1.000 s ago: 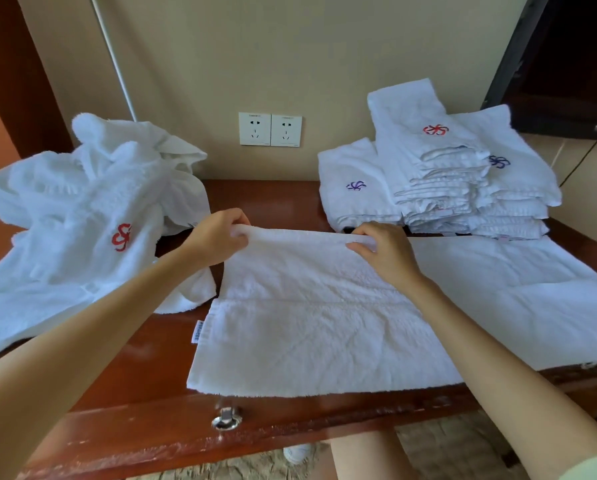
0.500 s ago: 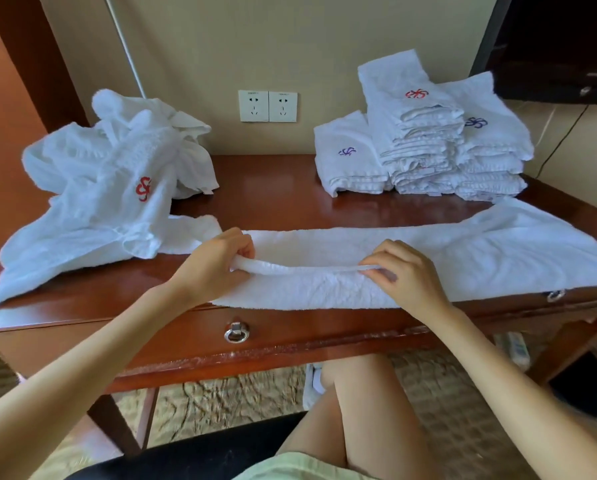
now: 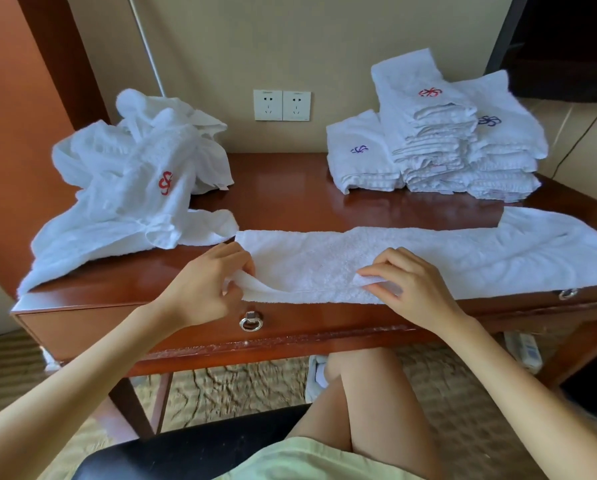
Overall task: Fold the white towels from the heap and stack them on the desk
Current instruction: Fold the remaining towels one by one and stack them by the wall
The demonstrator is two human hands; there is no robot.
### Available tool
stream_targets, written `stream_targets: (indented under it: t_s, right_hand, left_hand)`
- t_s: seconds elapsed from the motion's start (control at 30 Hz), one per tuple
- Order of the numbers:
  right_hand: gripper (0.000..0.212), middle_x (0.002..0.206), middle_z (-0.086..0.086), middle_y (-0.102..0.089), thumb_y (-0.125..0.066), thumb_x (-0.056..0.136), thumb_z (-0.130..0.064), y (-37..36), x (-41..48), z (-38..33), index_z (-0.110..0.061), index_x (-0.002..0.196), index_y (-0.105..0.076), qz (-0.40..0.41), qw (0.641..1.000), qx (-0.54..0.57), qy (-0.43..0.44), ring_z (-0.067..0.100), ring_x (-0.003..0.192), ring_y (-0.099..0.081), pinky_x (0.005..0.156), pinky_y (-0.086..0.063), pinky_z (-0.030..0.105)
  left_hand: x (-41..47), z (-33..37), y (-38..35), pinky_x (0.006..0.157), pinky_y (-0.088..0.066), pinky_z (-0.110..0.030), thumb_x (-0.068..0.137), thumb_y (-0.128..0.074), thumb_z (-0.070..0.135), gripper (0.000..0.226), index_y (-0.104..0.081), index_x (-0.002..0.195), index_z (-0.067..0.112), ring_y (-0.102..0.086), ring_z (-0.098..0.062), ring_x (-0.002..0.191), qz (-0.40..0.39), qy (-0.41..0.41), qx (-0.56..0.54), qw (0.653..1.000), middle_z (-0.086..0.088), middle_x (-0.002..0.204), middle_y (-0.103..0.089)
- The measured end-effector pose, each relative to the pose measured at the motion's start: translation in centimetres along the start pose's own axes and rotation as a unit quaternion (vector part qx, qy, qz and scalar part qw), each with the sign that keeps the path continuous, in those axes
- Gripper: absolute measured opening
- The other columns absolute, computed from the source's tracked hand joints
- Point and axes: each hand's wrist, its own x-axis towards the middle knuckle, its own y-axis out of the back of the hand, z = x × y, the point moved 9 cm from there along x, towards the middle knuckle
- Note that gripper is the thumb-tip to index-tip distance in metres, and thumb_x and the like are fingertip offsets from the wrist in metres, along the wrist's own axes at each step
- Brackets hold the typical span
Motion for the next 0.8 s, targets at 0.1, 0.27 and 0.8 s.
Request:
stream_targets:
  t_s: [0.1,0.27,0.8]
  right_hand:
    - [0.026,0.087,-0.006,-0.06,-0.056,0.088,-0.034,0.3,-0.2,0.6,-0.02,0.1,-0.074,-0.026,1.0,-0.007,-0.006,0.008,0.079,-0.052,0.057,-0.043,0.016]
    - [0.028,0.091,-0.005,-0.061,-0.054,0.088,-0.031,1.6,-1.7,4.8,-0.018,0.105,-0.073,-0.041,0.996,-0.036,-0.066,0.011,0.082,-0.055,0.062,-0.046,0.021]
    - [0.03,0.11,-0.002,-0.056,-0.072,0.081,-0.03,10.7,-11.9,24.1,-0.02,0.107,-0.063,-0.013,0.896,-0.169,-0.41,0.02,0.102,-0.053,0.079,-0.037,0.028]
  left_hand:
    - [0.8,1.6,0.3,0.073,-0.046,-0.03,0.069,-0.037,0.028,0.028,-0.062,0.082,0.027,-0.054,-0.011,0.083,-0.025,-0.015,-0.013,0.999,0.013,0.088,-0.058]
    - [5.5,6.2,-2.0,0.08,-0.049,-0.025,0.085,-0.042,0.044,0.032,-0.069,0.092,0.029,-0.059,-0.003,0.089,-0.056,-0.066,-0.031,0.996,0.019,0.094,-0.065]
    - [24.3,24.7,-21.9,0.111,-0.026,-0.026,0.086,-0.043,0.064,0.078,-0.029,0.149,0.02,-0.024,-0.015,0.144,-0.21,-0.158,0.016,0.965,0.003,0.158,-0.023]
